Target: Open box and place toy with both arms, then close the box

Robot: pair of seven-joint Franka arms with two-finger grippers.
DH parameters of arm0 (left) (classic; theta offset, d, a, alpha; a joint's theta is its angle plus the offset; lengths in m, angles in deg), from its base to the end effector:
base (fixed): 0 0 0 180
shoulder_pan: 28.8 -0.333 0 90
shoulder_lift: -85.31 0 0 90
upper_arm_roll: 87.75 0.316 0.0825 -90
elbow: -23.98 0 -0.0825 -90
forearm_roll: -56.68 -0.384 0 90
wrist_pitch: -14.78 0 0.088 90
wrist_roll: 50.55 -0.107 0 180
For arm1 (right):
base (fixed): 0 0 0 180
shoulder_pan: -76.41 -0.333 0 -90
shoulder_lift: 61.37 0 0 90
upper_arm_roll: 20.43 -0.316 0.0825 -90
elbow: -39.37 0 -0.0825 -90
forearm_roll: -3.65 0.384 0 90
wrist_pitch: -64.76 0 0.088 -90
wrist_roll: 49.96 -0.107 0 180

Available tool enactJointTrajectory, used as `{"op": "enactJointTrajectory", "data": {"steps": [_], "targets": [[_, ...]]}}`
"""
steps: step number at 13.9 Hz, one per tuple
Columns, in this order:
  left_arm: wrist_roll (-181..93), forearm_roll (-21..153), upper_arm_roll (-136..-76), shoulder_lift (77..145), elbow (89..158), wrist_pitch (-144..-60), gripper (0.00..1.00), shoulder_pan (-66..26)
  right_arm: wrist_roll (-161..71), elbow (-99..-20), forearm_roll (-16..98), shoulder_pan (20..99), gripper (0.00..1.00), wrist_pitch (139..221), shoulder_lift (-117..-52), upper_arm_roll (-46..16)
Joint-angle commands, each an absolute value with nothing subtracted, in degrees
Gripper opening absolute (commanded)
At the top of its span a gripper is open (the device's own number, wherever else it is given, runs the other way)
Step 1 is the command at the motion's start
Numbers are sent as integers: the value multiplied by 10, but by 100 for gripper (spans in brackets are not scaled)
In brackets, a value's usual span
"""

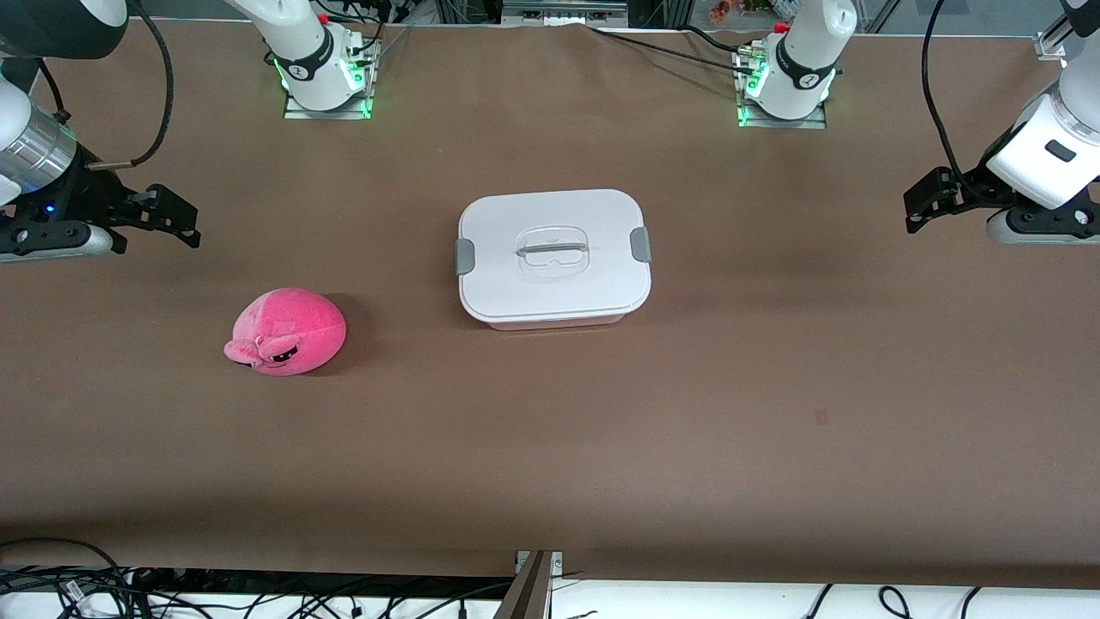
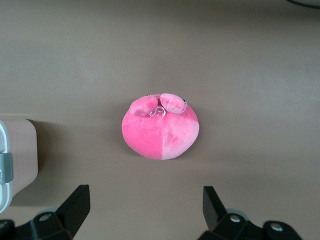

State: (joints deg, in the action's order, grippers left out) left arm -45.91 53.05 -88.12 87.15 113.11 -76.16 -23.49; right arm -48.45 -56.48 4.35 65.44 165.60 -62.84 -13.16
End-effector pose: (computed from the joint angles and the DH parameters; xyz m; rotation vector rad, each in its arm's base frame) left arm 0.5638 -0.0493 0.6153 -3.0785 0.0296 -0.0079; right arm 0.5750 0.0391 0.5784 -3.1270 -0.1395 -0.0962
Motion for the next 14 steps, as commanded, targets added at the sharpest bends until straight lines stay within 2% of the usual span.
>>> {"op": "enactJointTrajectory", "data": {"steps": [1, 5, 12, 14], "targets": [[-470, 540, -879, 880, 1109, -746, 100, -232, -474, -553, 38, 665, 100, 1642, -629, -138], [-466, 540, -879, 880, 1109, -745, 100, -232, -473, -552, 41, 666, 100, 1635, -628, -131], [-472, 554, -882, 893, 1111, -690, 100, -230, -474, -537, 41, 666, 100, 1618, -630, -131], [-474, 554, -909, 894, 1108, -667, 100, -228, -473, -536, 41, 666, 100, 1618, -630, -131]]}}
